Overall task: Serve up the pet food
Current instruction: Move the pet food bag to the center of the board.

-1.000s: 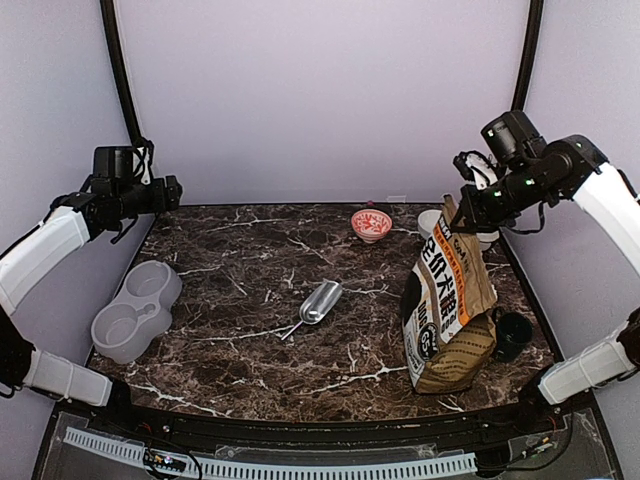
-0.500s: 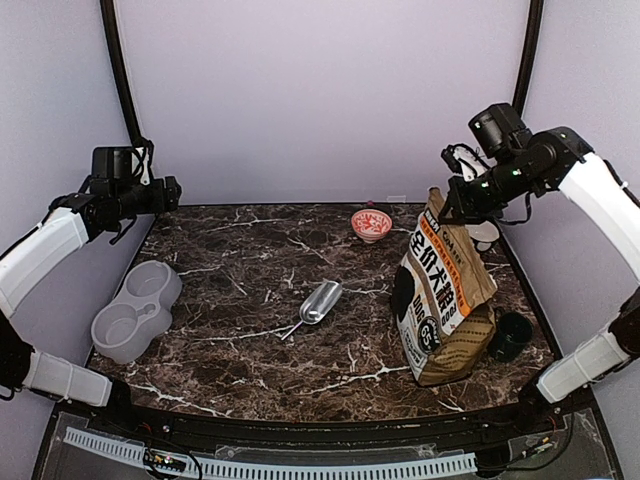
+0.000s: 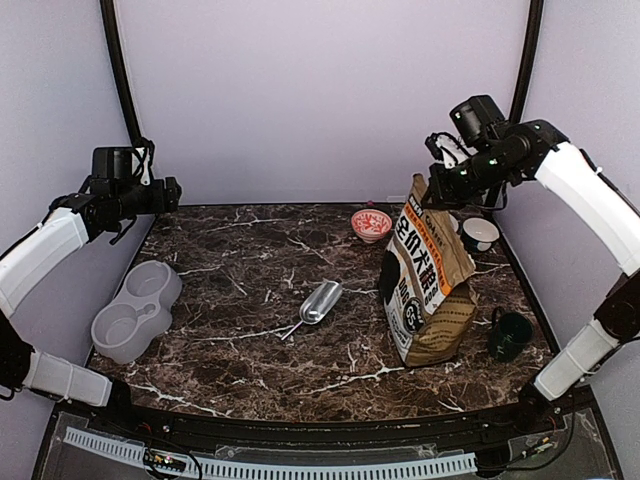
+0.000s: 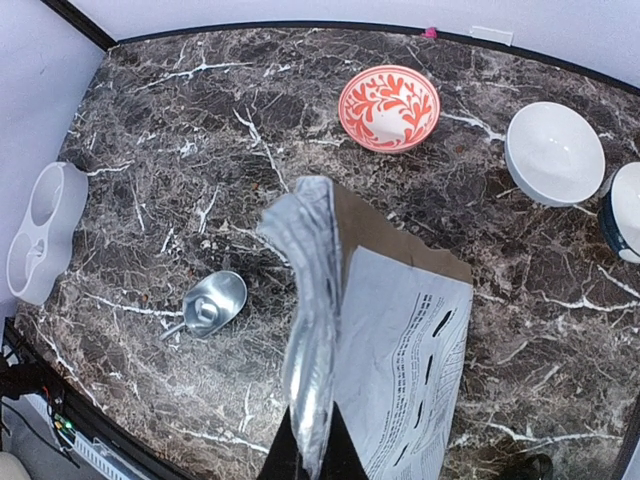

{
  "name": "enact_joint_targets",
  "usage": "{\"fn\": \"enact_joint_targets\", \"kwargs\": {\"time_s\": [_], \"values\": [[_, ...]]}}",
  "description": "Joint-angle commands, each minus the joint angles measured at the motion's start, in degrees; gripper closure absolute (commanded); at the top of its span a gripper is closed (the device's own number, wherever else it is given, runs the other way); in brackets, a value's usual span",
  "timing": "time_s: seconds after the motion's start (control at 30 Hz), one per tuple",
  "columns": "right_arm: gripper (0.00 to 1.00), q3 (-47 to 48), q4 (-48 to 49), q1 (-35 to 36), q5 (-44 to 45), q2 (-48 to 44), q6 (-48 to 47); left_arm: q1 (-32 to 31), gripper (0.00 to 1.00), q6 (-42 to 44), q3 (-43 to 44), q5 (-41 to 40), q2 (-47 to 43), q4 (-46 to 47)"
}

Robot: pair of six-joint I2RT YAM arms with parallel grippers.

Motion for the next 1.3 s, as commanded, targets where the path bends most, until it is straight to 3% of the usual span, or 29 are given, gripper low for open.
{"fn": "enact_joint_targets", "kwargs": {"time_s": [0.0, 0.3, 0.4, 0.47, 0.57, 0.67, 1.03, 1.13, 1.27], "values": [[1.00, 5.12, 18.76, 0.23, 2.63, -1.82, -1.11, -0.22, 0.14, 0.96, -0.79, 0.18, -2.06, 0.31], [0.98, -2.27, 17.39, 0.29, 2.74, -5.82, -2.79, -0.14, 0.14, 1.15, -0.81, 0.39, -2.16, 0.38], [0.79, -3.56, 14.83, 0.22, 2.45, -6.87, -3.38, -0.15, 0.14, 1.45, -0.81, 0.15, -2.07, 0.31], [0.59, -4.39, 13.53, 0.28, 2.17, -7.67, -3.62, -0.15, 0.14, 1.75, -0.81, -0.31, -2.16, 0.33], [0.42, -5.64, 11.69, 0.33, 1.23, -8.99, -3.83, -0.15, 0.14, 2.32, -0.89, -1.22, -2.20, 0.38], [0.37, -6.68, 9.73, 0.36, 0.51, -10.37, -4.06, -0.18, 0.14, 2.87, -1.01, -1.88, -2.16, 0.45], [0.32, -12.47, 5.63, 0.37, -0.34, -15.06, -4.47, -0.20, 0.14, 3.96, -1.41, -2.65, -1.82, 0.94], [0.39, -13.88, 5.81, 0.37, -0.13, -15.46, -4.71, -0.13, 0.14, 4.06, -1.51, -2.68, -1.56, 1.03], [0.54, -14.93, 6.03, 0.37, -0.03, -15.32, -5.53, -0.19, 0.14, 4.15, -1.52, -2.43, -1.21, 1.00]]}}
